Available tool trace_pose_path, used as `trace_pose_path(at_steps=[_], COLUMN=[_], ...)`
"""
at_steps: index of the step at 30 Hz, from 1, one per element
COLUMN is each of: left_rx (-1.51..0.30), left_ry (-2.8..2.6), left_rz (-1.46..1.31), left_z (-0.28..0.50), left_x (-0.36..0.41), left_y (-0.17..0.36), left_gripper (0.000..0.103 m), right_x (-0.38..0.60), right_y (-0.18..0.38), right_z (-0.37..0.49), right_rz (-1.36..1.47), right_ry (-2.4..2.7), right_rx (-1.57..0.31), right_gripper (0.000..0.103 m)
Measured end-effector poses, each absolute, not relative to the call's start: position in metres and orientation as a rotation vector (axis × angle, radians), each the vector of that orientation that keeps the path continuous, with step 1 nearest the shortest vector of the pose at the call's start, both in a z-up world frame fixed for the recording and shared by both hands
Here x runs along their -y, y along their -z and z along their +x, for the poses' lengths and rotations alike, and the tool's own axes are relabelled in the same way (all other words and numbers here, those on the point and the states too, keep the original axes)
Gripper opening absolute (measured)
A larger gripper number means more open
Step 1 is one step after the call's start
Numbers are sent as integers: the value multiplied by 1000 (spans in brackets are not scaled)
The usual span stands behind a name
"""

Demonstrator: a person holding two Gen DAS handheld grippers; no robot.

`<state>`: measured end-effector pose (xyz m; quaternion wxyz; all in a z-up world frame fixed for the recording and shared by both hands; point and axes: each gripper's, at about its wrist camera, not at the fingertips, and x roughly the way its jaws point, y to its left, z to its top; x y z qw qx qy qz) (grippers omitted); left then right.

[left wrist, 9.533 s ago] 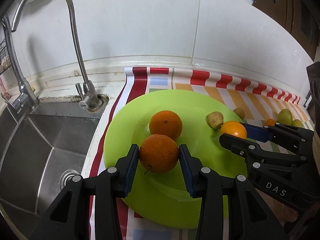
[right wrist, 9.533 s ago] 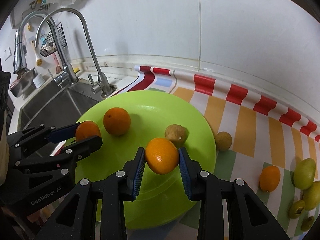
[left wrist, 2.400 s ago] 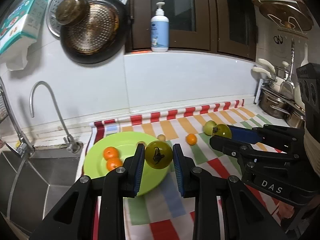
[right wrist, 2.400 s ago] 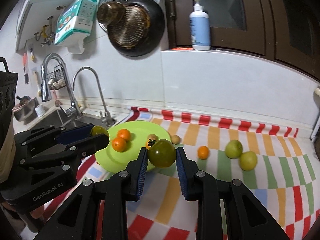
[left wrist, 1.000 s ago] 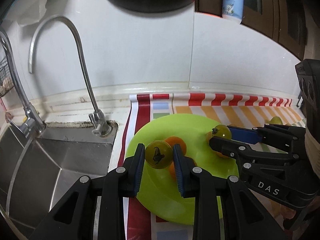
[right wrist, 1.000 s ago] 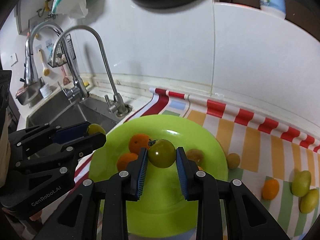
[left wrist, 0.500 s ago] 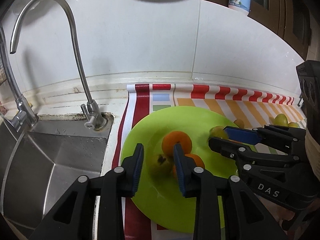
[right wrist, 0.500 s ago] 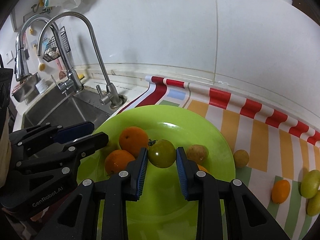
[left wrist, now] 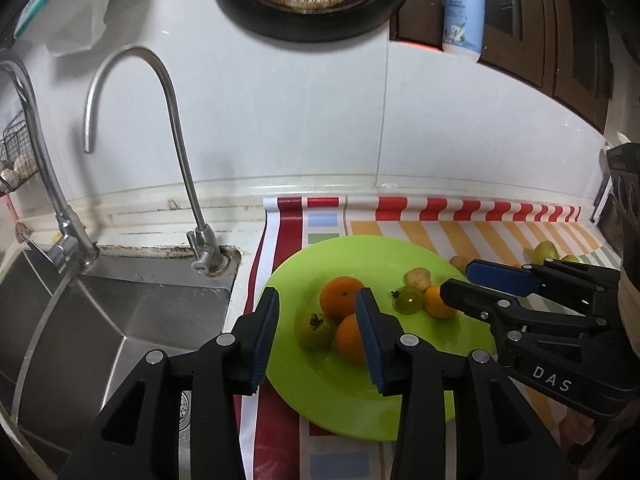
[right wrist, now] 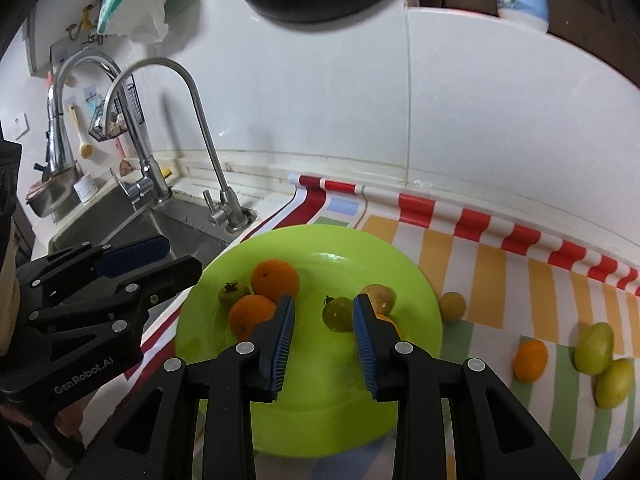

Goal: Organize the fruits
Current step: 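Open the left tool over the plate while the right tool releases its fruit, then move both open tools back toward the remaining fruit on the cloth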

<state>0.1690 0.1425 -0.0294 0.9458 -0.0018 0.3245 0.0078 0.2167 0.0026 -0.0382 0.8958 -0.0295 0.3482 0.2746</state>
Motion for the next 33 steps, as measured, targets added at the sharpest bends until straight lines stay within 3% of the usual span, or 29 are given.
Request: trace_pose_path(at_steps=[21, 24, 30, 33], left_rx=[-531, -521, -495, -485], left_ry=[-1, 9, 33, 50], left_rz=[13, 26, 52, 54], left_z=[113, 106, 93, 88], left_x=[-98, -89, -70, -59], left_y=[-18, -21, -27, -28], left_gripper=[63, 65, 70, 73], right_x=[59, 70, 91, 102], right_y=[-9, -11, -17, -18], right_z=[150, 141, 124, 116], right_rz=[-3, 1, 6, 9], right_ry=[-476, -451, -405, -377], right_rx=[-583, -571, -552, -545], right_gripper=[31, 36, 37, 45])
